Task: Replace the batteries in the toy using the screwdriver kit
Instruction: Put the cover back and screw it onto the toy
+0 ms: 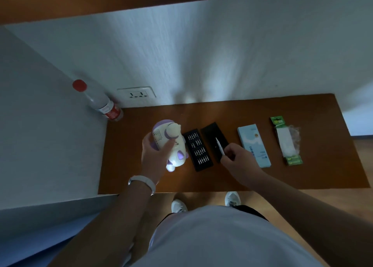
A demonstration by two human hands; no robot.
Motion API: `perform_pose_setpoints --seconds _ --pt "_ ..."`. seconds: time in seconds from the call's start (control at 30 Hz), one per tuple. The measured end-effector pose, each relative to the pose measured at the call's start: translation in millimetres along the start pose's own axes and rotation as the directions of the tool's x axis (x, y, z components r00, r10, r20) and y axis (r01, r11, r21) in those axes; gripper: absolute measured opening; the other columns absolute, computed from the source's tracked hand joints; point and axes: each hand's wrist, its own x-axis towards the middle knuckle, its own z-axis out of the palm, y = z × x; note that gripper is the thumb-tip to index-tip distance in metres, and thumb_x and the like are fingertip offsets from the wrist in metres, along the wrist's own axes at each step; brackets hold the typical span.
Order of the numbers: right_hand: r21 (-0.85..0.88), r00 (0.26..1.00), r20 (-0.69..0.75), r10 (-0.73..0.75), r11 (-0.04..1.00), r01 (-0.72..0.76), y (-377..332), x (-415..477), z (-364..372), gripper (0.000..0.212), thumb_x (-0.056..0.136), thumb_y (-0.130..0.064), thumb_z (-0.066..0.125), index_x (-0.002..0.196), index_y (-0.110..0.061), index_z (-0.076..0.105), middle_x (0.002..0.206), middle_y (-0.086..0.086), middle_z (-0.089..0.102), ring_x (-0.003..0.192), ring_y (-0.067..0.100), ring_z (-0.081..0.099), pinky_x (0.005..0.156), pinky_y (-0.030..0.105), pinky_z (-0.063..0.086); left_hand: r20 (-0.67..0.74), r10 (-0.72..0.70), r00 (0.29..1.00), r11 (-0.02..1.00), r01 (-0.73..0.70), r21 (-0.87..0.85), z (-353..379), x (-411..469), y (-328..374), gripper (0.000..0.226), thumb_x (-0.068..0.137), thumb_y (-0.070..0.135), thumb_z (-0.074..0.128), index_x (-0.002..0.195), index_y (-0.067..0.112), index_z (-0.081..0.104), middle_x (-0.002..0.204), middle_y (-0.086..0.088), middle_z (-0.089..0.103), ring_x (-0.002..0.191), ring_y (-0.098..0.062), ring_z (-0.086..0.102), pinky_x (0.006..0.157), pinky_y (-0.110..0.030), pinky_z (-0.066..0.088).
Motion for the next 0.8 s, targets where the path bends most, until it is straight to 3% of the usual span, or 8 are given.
perform_pose_setpoints --seconds 0.17,0.37,0.5,0.6,0.8 --pt "-0.014 0.999 0.028 -0.024 1.0 0.025 -11 0 9 0.007 0.091 -0.027 0.06 0.085 -0.029 0.056 0.069 -0.001 0.061 0.05 0.003 0.047 0.046 0.021 0.038 0.121 -0.04 0.992 0.972 0.067 -0.226 -22 3 -10 0.074 0.073 0.04 0.083 0.138 0.03 0.048 0.118 0.003 0.07 0.103 -0.016 0.073 0.073 -0.034 0.062" --pt "-0.008 0.998 0.052 -0.022 1.0 0.023 -22 -1 26 0.009 0.091 -0.029 0.061 0.083 -0.03 0.057 0.067 -0.003 0.06 0.047 -0.002 0.047 0.044 0.017 0.037 0.176 -0.037 0.984 0.965 0.082 -0.25 -41 5 -23 0.075 0.073 0.05 0.08 0.14 0.03 0.051 0.129 0.0 0.066 0.119 -0.025 0.066 0.092 -0.05 0.059" --pt "-0.016 0.997 0.072 -0.041 0.999 0.042 -29 -4 37 0.007 0.09 -0.028 0.062 0.084 -0.03 0.058 0.07 -0.003 0.062 0.05 -0.003 0.05 0.046 0.017 0.039 0.173 0.006 0.985 0.981 0.028 -0.191 -49 6 -25 0.059 0.081 0.043 0.077 0.135 0.029 0.056 0.128 0.003 0.068 0.117 -0.018 0.066 0.092 -0.04 0.059" --pt "-0.023 0.996 0.085 -0.042 0.999 0.044 -31 -7 42 0.007 0.091 -0.028 0.061 0.085 -0.027 0.058 0.073 0.001 0.063 0.051 -0.001 0.048 0.051 0.021 0.04 0.156 0.028 0.987 0.99 -0.005 -0.143 -51 5 -26 0.045 0.091 0.034 0.073 0.133 0.031 0.058 0.12 0.012 0.07 0.11 -0.005 0.067 0.081 -0.025 0.059" --pt "0.001 0.996 0.072 -0.051 0.999 0.051 -29 -12 44 0.008 0.09 -0.026 0.061 0.083 -0.024 0.058 0.072 0.003 0.061 0.051 0.0 0.046 0.051 0.022 0.039 0.152 0.027 0.988 0.999 -0.023 -0.03 -51 2 -17 0.033 0.091 0.042 0.072 0.119 0.045 0.055 0.11 0.024 0.068 0.103 0.008 0.064 0.072 -0.012 0.055"
